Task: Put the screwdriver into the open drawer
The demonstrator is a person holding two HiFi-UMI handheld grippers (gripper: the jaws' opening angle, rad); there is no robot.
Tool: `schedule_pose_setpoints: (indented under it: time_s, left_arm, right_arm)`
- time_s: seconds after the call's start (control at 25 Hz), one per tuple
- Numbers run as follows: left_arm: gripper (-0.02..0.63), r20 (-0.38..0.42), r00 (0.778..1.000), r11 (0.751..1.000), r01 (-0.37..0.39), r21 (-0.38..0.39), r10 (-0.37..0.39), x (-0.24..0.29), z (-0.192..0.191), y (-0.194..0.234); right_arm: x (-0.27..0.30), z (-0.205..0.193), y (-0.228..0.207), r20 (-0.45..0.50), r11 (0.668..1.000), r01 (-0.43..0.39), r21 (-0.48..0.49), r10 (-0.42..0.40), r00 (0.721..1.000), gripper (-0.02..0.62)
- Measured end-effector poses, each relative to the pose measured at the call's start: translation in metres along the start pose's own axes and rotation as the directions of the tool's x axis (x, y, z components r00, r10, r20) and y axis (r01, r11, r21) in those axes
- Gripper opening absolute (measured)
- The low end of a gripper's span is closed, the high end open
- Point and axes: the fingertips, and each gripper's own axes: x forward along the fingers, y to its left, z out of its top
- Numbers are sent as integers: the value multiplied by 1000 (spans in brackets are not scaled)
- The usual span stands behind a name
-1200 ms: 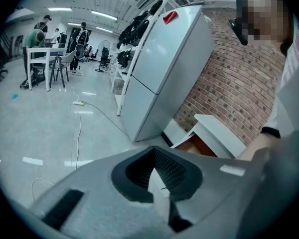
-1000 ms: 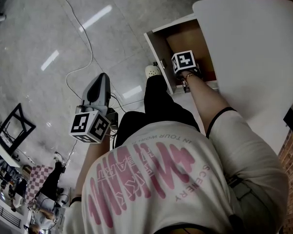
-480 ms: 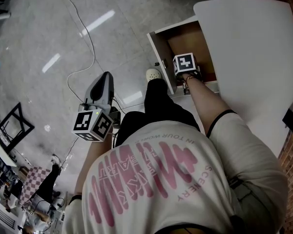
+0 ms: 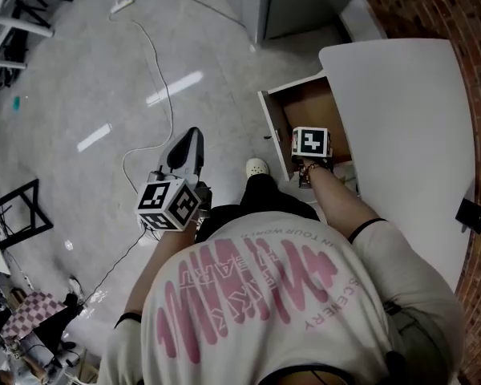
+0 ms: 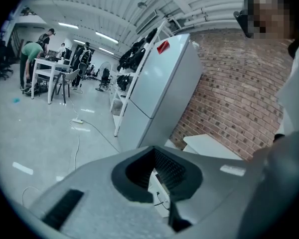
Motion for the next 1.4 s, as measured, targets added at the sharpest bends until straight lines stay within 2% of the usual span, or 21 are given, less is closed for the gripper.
schedule_pose_setpoints:
  time_s: [0.12,0.28,0.36,0.44,0.6,0.68,0.76,0.88,1.12,1.24,1.4]
  left_arm:
    - [0,88,996,1000,23,9,-24,-18,20,-9]
    - [0,189,979,997,73,40,-79,-55,49,-27]
    - [0,218,967,991,123,58,-132,-80,60,-38]
    - [2,251,953,985,155,82,-171,-106,72,-45]
    - [2,274,939,974,170,152,-207,-165,83,-53]
    - [2,278,940,967,145,210,-201,-199,85,-51]
    - [2,298,939,964,99,247,-173,-233,83,-45]
    - [2,344,926,967,71,244,-155,-278,81,-40]
    - [2,450,872,964,82,252,-192,-346,95,-55]
    - [2,469,855,958,97,271,-220,-369,95,-63]
    - [2,451,854,945,129,301,-260,-388,84,-70]
  right_arm:
    - [-33,16,18,113,997,-47,58,40,993,12]
    - [-83,20,42,227,987,-111,112,84,970,12]
    - [-113,20,56,283,979,-150,138,106,953,11]
    - [-148,27,71,363,967,-204,155,136,922,12]
    - [-221,31,94,521,928,-327,178,193,831,12]
    - [-256,27,107,575,917,-366,158,216,789,12]
    - [-288,19,121,614,923,-371,103,234,753,12]
    - [-339,7,147,680,926,-378,7,273,680,12]
    - [-438,-19,213,769,889,-411,-203,404,495,12]
    - [-472,-37,240,783,866,-421,-272,453,426,12]
    - [-503,-61,263,802,855,-379,-354,486,348,12]
